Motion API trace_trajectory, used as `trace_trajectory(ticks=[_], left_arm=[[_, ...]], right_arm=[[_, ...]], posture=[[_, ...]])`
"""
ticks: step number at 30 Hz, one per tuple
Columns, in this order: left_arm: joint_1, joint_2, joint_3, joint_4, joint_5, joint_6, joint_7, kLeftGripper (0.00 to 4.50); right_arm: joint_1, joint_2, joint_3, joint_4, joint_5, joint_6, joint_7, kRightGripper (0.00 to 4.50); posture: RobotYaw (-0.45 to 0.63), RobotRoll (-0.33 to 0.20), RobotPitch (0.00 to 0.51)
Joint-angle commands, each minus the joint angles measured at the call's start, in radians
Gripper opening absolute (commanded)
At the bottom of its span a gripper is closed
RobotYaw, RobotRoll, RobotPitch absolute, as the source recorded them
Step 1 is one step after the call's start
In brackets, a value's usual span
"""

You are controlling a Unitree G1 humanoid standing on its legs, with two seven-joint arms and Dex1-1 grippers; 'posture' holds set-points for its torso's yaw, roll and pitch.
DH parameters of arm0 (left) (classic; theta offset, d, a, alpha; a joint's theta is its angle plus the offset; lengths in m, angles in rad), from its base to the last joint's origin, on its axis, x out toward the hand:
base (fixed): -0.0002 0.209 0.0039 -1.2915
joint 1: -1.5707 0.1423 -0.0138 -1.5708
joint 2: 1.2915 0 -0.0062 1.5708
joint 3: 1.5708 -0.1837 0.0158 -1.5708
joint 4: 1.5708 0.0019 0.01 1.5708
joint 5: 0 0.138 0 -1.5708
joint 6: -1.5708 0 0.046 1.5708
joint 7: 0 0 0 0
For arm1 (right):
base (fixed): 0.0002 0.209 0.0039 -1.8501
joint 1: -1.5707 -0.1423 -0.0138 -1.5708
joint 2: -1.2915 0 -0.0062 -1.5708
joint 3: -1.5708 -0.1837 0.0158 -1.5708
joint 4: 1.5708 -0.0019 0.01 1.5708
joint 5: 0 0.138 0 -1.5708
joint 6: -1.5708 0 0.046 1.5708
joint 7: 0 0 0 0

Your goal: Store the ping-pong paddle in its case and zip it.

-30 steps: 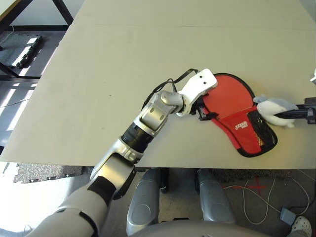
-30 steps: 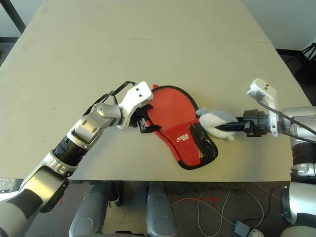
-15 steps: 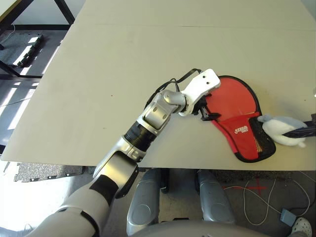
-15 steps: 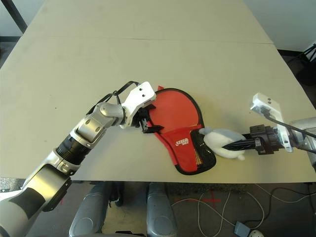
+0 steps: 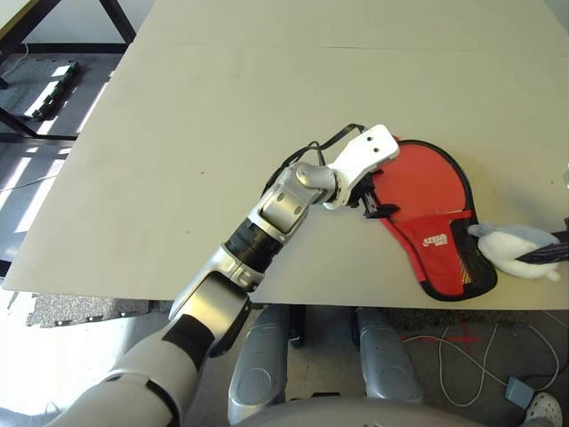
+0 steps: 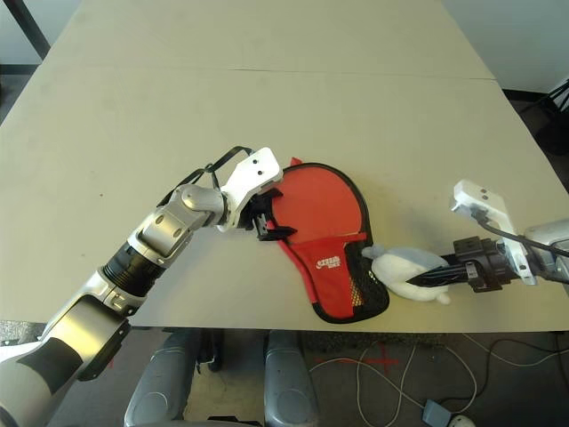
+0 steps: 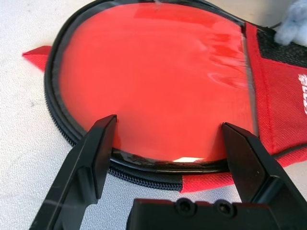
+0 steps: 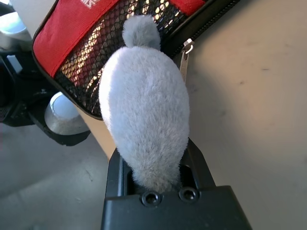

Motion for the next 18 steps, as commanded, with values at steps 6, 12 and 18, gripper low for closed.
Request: trace_trajectory(ticks=[6, 12, 18], left_arm=[[0.017, 0.003, -0.026, 0.057, 0.027, 0.020, 0.003, 4.50], [0.004, 0.017, -0.010, 0.037, 0.019, 0.028, -0.005, 4.50], [-0.001, 0.034, 0.024, -0.001, -0.007, 0.049, -0.017, 4.50]], right_arm=[[0.041, -0.039, 0.067, 0.030, -0.047, -0.053, 0.015, 0.54], [-0.037, -0.039, 0.033, 0.065, -0.060, -0.049, 0.015, 1.83], [-0.097, -0.088, 0.015, 0.125, 0.012, -0.065, 0.015, 3.76]], posture=[[-0.13, 0.000, 0.296], [-0.13, 0.000, 0.291], [-0.13, 0.000, 0.285]])
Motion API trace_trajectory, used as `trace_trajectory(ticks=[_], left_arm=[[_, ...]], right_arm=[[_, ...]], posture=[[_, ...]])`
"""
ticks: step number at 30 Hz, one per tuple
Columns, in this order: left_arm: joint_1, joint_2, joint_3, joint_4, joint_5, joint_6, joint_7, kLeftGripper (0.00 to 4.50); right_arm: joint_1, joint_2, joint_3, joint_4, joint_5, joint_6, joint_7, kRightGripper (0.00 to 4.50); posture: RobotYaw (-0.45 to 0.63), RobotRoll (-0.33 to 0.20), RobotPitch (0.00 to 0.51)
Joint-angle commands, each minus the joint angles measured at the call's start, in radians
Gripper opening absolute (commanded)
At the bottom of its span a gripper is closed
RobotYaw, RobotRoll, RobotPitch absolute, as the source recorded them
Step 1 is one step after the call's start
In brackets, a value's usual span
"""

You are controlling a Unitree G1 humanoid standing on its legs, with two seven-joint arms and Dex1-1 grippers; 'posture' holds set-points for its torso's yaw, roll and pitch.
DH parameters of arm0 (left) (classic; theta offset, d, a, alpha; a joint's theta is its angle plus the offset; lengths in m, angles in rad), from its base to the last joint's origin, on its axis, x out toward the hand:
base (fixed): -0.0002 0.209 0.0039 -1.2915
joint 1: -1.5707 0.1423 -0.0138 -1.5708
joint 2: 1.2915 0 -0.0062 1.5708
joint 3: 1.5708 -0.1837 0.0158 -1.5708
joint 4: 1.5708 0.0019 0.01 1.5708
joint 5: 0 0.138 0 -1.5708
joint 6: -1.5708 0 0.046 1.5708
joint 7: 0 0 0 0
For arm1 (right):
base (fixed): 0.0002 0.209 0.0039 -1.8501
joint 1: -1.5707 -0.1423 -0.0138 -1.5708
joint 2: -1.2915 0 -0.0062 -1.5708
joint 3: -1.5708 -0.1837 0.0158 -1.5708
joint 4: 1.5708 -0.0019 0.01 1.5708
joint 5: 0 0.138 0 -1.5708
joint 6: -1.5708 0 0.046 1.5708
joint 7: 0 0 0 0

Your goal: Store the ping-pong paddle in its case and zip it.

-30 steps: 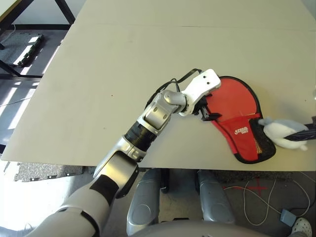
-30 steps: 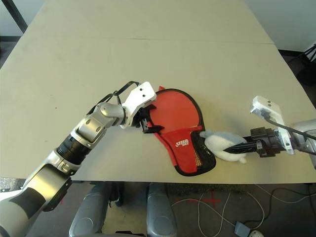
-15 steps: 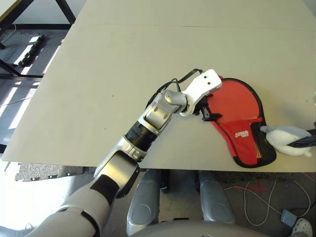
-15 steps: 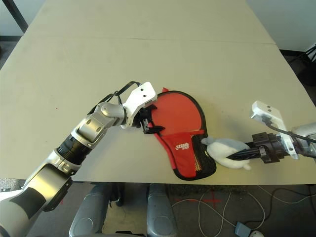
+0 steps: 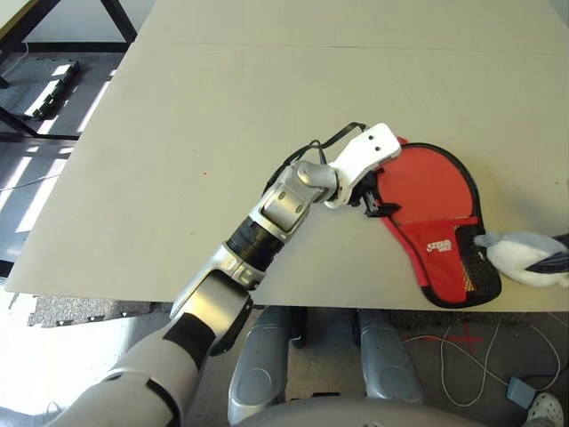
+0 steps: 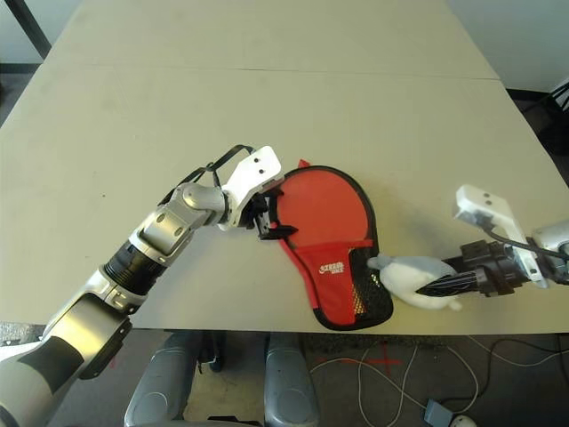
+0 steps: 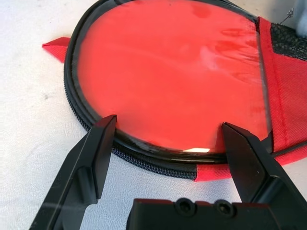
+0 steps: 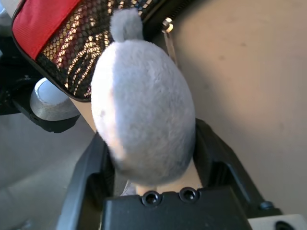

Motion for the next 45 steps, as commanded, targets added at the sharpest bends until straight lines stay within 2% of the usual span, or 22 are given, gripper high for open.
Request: trace_trajectory(ticks=[1, 2, 9, 14, 17, 19, 23, 28, 38, 45], left_arm=[[0.015, 0.012, 0.009, -0.004, -0.009, 0.040, -0.009, 4.50], [0.007, 0.021, 0.028, -0.018, -0.020, 0.049, -0.015, 4.50], [-0.058, 0.090, 0.156, -0.089, -0.092, 0.116, -0.032, 4.50], [-0.090, 0.135, 0.272, -0.117, -0.146, 0.147, 0.000, 4.50], [-0.085, 0.134, 0.404, -0.117, -0.187, 0.111, 0.088, 4.50], [-0.066, 0.128, 0.485, -0.116, -0.211, 0.084, 0.152, 4.50], [-0.011, 0.121, 0.586, -0.125, -0.220, -0.032, 0.262, 4.50], [0.106, 0.134, 0.732, -0.093, -0.198, -0.242, 0.449, 4.50], [0.264, 0.187, 0.841, 0.007, -0.177, -0.473, 0.634, 4.50], [0.334, 0.219, 0.856, 0.085, -0.172, -0.575, 0.670, 4.50]], right_arm=[[-0.033, -0.026, -0.006, 0.048, 0.024, -0.007, 0.011, 4.09], [-0.061, -0.025, -0.014, 0.082, 0.023, -0.010, 0.011, 4.42], [-0.251, 0.061, -0.076, 0.327, -0.034, -0.014, 0.011, 4.46], [-0.369, 0.160, -0.188, 0.478, -0.088, -0.020, -0.005, 4.46], [-0.410, 0.248, -0.328, 0.540, -0.067, -0.078, -0.168, 4.46], [-0.420, 0.292, -0.404, 0.558, -0.074, -0.130, -0.293, 4.46], [-0.398, 0.342, -0.502, 0.564, -0.097, -0.217, -0.434, 4.46], [-0.357, 0.433, -0.597, 0.569, -0.126, -0.372, -0.665, 4.46], [-0.318, 0.573, -0.677, 0.588, -0.190, -0.557, -0.987, 4.46], [-0.331, 0.612, -0.711, 0.626, -0.207, -0.584, -1.107, 4.46]], posture=[[-0.13, 0.000, 0.285], [-0.13, 0.000, 0.282], [-0.13, 0.000, 0.273], [-0.12, 0.000, 0.268], [-0.12, 0.000, 0.268], [-0.11, 0.000, 0.270], [-0.10, 0.000, 0.273], [-0.10, 0.000, 0.275], [-0.09, 0.000, 0.261], [-0.09, 0.000, 0.247]])
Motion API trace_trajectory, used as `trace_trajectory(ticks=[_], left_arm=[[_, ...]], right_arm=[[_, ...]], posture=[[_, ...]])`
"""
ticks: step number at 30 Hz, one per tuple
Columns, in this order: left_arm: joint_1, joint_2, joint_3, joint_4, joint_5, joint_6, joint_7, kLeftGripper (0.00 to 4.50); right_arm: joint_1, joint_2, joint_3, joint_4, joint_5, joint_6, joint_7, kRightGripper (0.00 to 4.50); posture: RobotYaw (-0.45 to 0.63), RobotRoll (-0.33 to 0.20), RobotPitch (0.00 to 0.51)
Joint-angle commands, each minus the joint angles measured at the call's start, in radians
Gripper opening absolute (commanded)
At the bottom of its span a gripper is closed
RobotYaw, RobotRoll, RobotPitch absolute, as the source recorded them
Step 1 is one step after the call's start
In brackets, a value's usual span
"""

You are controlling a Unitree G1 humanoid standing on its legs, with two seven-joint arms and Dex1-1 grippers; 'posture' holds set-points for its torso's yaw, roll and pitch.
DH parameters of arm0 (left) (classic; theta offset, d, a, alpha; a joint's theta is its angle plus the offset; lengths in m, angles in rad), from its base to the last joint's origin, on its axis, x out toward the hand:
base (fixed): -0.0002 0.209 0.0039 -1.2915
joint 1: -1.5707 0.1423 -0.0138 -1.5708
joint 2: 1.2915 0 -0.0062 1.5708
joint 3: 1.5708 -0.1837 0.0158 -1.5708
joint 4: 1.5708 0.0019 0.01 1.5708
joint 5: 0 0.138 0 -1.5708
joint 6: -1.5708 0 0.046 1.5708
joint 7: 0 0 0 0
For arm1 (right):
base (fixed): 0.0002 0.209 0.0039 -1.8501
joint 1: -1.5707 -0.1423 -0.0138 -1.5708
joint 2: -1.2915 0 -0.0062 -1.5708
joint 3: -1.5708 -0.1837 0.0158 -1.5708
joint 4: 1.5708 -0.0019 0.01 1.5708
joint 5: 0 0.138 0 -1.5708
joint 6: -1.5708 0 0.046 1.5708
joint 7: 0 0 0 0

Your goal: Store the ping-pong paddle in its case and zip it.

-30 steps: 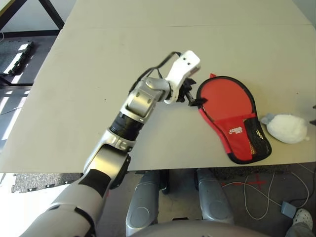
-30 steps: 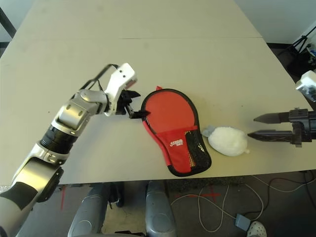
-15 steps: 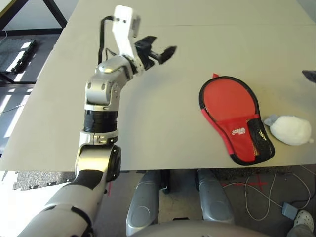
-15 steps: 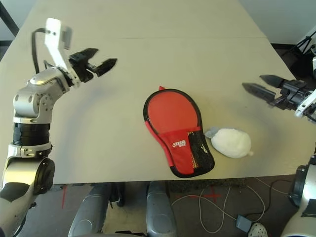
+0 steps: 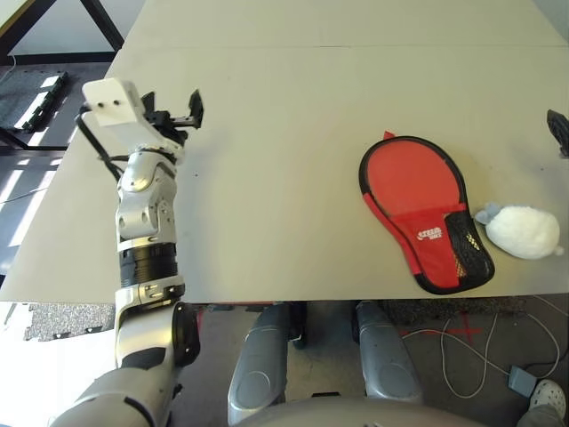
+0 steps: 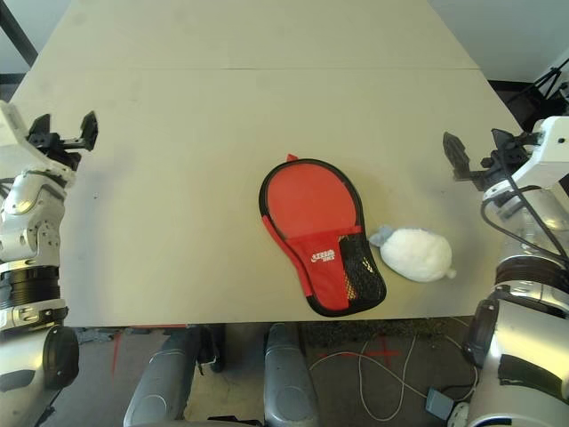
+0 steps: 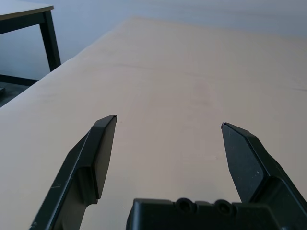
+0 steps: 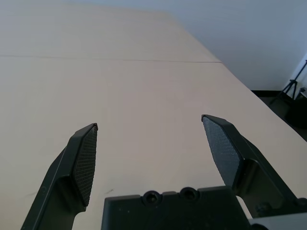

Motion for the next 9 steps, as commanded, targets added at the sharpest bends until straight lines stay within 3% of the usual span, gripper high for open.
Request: trace_trajectory(ticks=[1, 9], left_arm=[[0.035, 0.014, 0.005, 0.038, 0.007, -0.046, 0.014, 4.50], [0.031, 0.039, -0.008, 0.117, 0.003, -0.091, 0.008, 4.50]], right_arm=[[0.006, 0.005, -0.033, 0.040, -0.012, -0.007, -0.046, 4.46], [0.028, 0.008, -0.067, 0.054, -0.009, 0.002, -0.073, 4.46]], posture=[[-0.09, 0.000, 0.246], [-0.11, 0.000, 0.245]])
